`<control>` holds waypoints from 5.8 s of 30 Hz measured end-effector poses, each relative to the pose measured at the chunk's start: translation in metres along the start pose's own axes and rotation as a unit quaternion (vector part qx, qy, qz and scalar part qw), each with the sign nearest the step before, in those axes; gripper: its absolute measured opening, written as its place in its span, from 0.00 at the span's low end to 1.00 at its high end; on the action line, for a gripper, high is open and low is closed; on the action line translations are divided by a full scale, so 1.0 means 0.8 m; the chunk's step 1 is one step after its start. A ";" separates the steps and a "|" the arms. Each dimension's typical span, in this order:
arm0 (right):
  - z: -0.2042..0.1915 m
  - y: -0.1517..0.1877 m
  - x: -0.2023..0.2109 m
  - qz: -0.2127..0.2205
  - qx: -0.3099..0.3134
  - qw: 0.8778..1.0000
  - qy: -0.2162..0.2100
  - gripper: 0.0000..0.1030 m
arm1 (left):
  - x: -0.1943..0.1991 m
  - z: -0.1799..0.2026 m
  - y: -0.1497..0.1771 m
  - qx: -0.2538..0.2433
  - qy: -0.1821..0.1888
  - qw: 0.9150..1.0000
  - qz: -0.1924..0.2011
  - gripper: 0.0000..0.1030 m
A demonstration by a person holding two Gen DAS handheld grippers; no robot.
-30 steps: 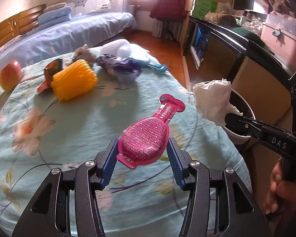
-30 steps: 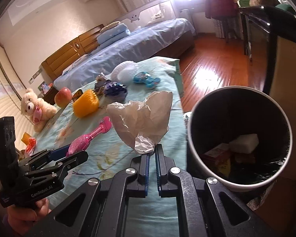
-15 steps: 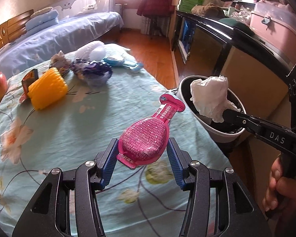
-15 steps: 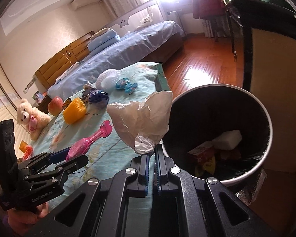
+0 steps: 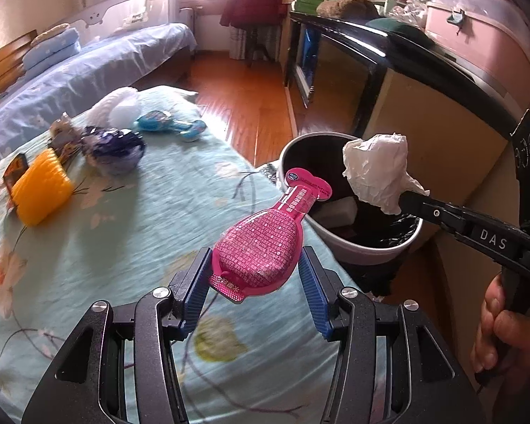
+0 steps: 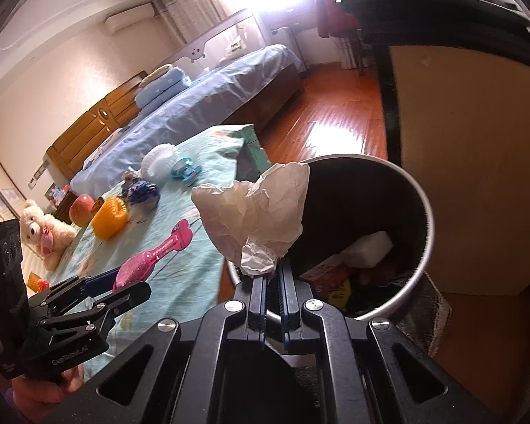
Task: Collect trash
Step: 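Carry the pink brush and tissue over the bin, then open both tools to drop the pink brush and tissue into the bin, then move both open tools back over the bed toward the trash, then grasp the yellow foam net with the left tool while the right tool grasps the blue toothpaste tube, then carry the yellow foam net and blue tube over the bin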
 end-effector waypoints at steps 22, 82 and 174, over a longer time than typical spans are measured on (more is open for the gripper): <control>0.058 -0.016 -0.022 -0.013 -0.030 0.999 0.022 0.06 | -0.068 0.040 -0.037 -0.031 0.011 0.999 -0.035 0.48; -0.134 -0.024 -0.060 -0.038 0.110 0.991 -0.069 0.69 | 0.067 -0.150 0.047 0.150 -0.106 0.982 0.044 0.69; -0.054 -0.007 -0.019 -0.004 0.044 0.999 -0.021 0.33 | 0.021 -0.053 0.018 0.053 -0.008 0.999 0.008 0.14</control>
Point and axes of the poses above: each gripper's, at about its wrist camera, not at the fingertips, and x roughly against the way its jaws point, z to its right, y to its underside, the point moved 3 cm from there along -x, roughly the way its jaws point, and after that the axes turned 15 degrees about y, right-handed, at the moved point
